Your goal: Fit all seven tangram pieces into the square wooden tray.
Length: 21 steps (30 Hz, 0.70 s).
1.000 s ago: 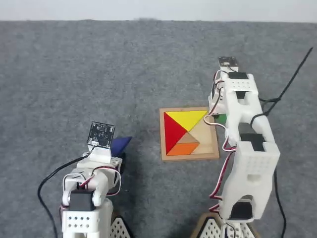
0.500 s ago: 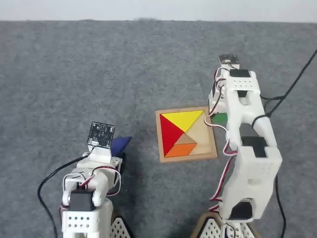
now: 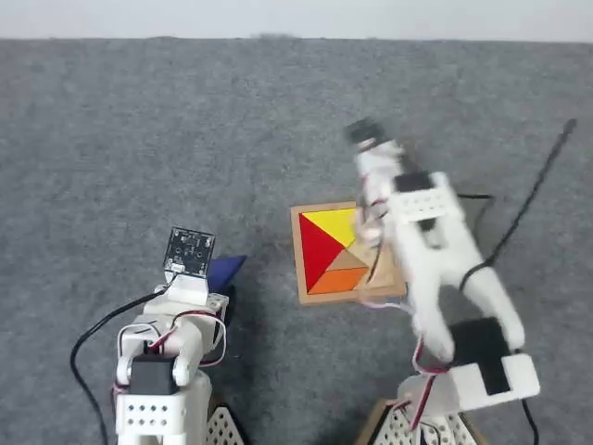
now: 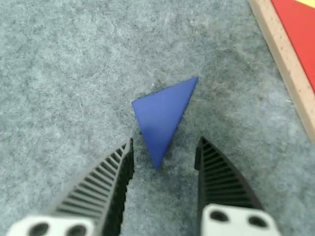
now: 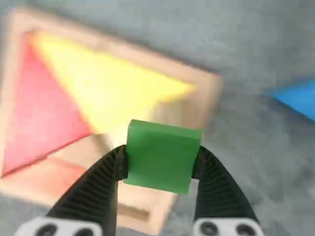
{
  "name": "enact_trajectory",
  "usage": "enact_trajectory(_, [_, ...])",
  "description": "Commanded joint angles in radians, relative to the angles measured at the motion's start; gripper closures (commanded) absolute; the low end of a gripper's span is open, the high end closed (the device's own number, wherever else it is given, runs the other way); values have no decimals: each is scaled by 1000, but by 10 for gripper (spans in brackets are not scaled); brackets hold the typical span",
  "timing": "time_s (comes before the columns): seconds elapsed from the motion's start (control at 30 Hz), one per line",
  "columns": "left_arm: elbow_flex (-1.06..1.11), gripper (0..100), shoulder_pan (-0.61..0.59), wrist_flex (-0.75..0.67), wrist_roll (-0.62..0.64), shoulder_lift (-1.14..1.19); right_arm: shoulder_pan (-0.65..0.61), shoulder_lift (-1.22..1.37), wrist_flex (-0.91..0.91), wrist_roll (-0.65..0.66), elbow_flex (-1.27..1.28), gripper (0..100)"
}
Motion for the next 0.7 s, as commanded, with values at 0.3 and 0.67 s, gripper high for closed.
enact_trajectory(0.3, [-10,800,5,2,11,-18,-53,8,-25,256,-3,940])
enact_trajectory(0.67, [-10,800,5,2,11,-18,-56,82,-33,434,-5,940])
